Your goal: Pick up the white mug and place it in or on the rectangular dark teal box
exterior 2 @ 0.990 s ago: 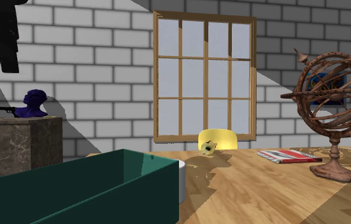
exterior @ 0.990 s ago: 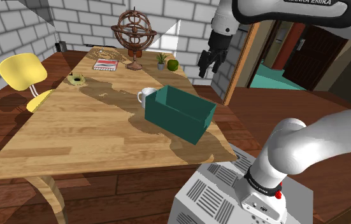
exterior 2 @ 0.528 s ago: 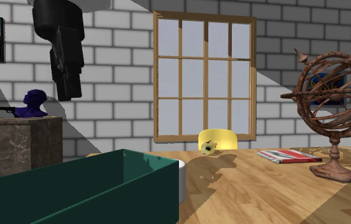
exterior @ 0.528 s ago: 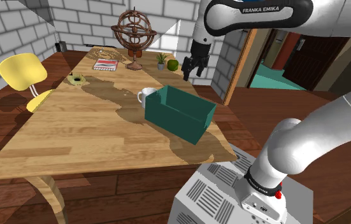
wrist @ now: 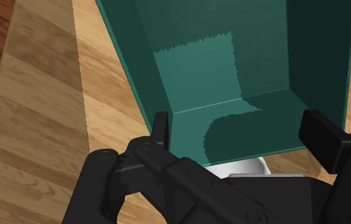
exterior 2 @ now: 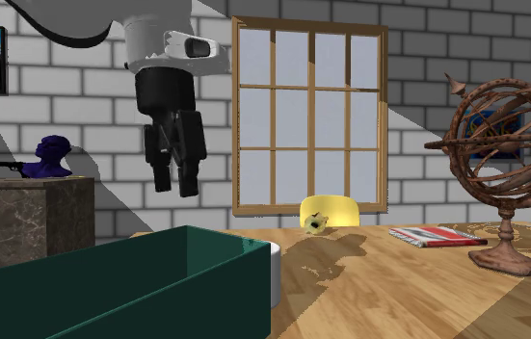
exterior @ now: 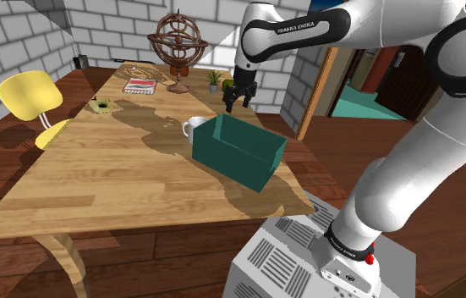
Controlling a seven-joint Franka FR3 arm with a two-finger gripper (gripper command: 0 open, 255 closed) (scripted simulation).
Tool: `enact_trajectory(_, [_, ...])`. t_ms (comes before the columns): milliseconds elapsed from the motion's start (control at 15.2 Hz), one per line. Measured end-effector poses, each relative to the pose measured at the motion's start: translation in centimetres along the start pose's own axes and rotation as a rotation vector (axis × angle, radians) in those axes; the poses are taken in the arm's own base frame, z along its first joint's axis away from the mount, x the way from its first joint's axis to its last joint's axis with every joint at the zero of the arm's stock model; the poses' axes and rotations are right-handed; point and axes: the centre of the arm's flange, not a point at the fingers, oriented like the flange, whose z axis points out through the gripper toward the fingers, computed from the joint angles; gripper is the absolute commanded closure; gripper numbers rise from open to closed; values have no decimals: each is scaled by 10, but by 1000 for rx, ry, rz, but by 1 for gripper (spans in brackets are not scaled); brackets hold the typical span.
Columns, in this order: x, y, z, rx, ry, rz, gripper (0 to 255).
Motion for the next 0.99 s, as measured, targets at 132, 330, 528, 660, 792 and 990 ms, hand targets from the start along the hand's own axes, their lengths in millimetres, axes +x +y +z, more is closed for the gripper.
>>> enact_trajectory(132, [21, -1, 15, 3, -1, 0, 0])
enact_trajectory(330, [58, 3, 42, 8, -5, 1, 0])
enact_trajectory(528, [85, 3, 67, 13, -9, 2, 0])
enact_trajectory(660, [107, 3, 83, 16, -10, 2, 0])
enact_trajectory(792, [127, 4, 88, 21, -29, 4, 0])
enact_trajectory(990, [143, 8, 89, 34, -98, -1, 0])
